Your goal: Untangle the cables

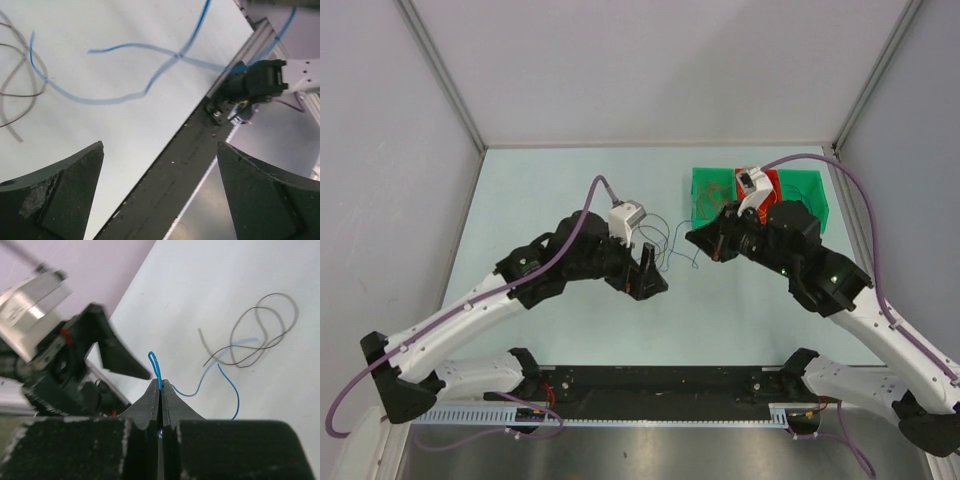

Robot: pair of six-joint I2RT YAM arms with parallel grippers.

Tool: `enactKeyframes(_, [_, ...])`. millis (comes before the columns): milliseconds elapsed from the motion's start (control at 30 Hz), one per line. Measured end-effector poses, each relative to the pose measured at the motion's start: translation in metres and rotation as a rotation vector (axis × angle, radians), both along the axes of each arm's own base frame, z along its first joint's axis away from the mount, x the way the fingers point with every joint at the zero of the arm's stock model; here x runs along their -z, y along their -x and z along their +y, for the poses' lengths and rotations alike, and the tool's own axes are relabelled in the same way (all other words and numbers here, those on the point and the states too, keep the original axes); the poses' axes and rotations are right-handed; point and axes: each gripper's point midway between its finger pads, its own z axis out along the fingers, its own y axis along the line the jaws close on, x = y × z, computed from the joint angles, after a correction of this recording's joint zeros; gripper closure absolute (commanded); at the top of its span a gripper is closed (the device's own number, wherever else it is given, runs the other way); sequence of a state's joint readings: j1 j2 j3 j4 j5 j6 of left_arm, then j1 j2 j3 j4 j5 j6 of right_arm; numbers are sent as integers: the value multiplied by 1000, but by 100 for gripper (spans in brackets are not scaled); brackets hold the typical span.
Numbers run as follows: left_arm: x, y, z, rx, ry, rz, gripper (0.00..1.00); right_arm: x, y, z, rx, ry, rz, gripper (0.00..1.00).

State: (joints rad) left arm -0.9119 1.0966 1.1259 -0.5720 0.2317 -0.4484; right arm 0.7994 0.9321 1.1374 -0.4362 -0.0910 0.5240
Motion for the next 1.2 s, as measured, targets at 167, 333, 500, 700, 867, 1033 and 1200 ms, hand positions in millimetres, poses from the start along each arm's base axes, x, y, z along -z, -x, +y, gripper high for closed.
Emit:
enactKeyframes(167, [-6, -7, 32, -98, -51, -93, 0, 1, -38, -32, 147, -1, 10, 100])
enactKeyframes(333, [15, -12, 65, -199, -120, -147, 0, -5, -75, -59, 255, -4, 25, 100])
enactKeyframes(500, [46, -12, 89, -259, -200, -157, 0, -20, -110, -77, 332, -9, 13, 100])
enactKeyframes(700, [49, -14, 106, -307, -209, -207, 0, -30, -151, -95, 411, 3, -6, 100])
enactKeyframes(867, [41, -19, 109, -337, -191, -243, 0, -31, -190, -103, 463, 23, -12, 100])
enactKeyframes(1033, [43, -23, 111, -352, -211, -248, 0, -30, -229, -106, 496, 42, -17, 100])
enactKeyframes(1200, [46, -24, 110, -349, -227, -248, 0, -38, -255, -117, 540, 48, -33, 100])
